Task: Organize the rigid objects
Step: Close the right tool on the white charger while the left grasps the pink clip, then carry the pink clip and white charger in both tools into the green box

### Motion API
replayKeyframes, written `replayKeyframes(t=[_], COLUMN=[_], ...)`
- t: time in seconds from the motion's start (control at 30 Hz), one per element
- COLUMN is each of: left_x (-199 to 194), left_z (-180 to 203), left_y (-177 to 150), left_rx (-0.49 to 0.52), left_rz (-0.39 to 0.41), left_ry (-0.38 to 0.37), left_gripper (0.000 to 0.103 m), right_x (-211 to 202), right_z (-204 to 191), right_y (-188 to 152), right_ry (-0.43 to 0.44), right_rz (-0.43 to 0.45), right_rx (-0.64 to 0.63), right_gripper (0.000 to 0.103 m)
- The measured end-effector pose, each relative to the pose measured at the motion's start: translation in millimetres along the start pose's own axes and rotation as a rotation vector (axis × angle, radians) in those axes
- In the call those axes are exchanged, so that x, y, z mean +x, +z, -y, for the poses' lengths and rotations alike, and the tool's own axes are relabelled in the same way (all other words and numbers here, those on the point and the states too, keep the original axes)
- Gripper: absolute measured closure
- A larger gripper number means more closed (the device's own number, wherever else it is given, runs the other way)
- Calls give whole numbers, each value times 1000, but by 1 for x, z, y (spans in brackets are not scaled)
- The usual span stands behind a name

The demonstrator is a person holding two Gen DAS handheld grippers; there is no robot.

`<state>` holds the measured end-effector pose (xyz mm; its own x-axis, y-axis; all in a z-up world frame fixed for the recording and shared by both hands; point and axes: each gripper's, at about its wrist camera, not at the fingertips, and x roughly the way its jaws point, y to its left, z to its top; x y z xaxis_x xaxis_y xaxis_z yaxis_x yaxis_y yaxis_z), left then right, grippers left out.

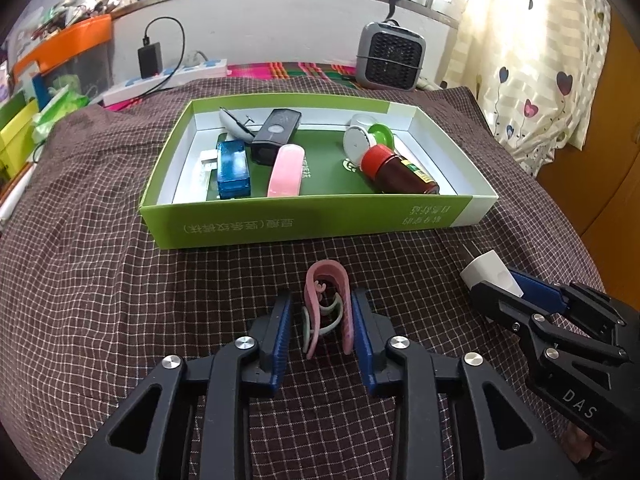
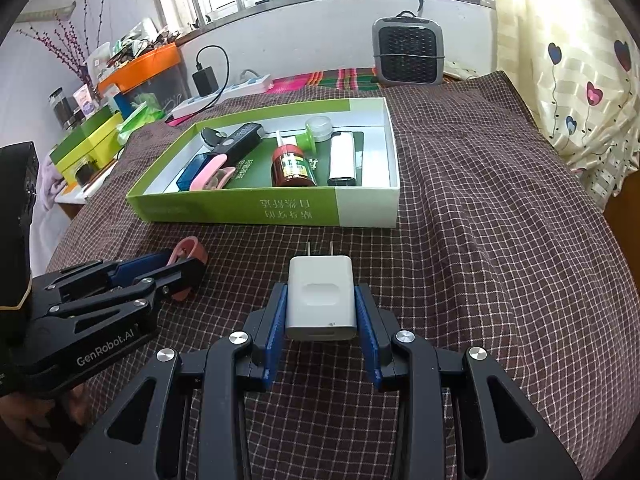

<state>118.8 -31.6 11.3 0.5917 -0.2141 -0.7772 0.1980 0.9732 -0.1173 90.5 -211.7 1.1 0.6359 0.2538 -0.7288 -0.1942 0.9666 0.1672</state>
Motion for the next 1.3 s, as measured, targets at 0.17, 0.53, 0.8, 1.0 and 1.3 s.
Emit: replayKeyframes(t=[0.17, 0.53, 0.8, 1.0, 1.3], left_x=[0, -2, -11, -18, -32], left_z=[1, 1, 0, -1, -7], left_y=[0, 0, 1, 3, 12], left_rx=[3, 0, -2, -4, -21], left_rz=[1, 5, 25, 43, 79], left_ry=[-1, -3, -7, -11, -17], left_gripper=[80, 80, 80, 80, 80], right_x=[0, 0, -3, -8, -17], right_z=[0, 0, -2, -4, -7], right_y=[0, 0, 0, 2, 11], right_ry=[-1, 0, 1, 3, 2], right_rz=[0, -1, 9, 21, 48], right_rx=[0, 0, -3, -7, -22], right_gripper=[68, 68, 68, 68, 68])
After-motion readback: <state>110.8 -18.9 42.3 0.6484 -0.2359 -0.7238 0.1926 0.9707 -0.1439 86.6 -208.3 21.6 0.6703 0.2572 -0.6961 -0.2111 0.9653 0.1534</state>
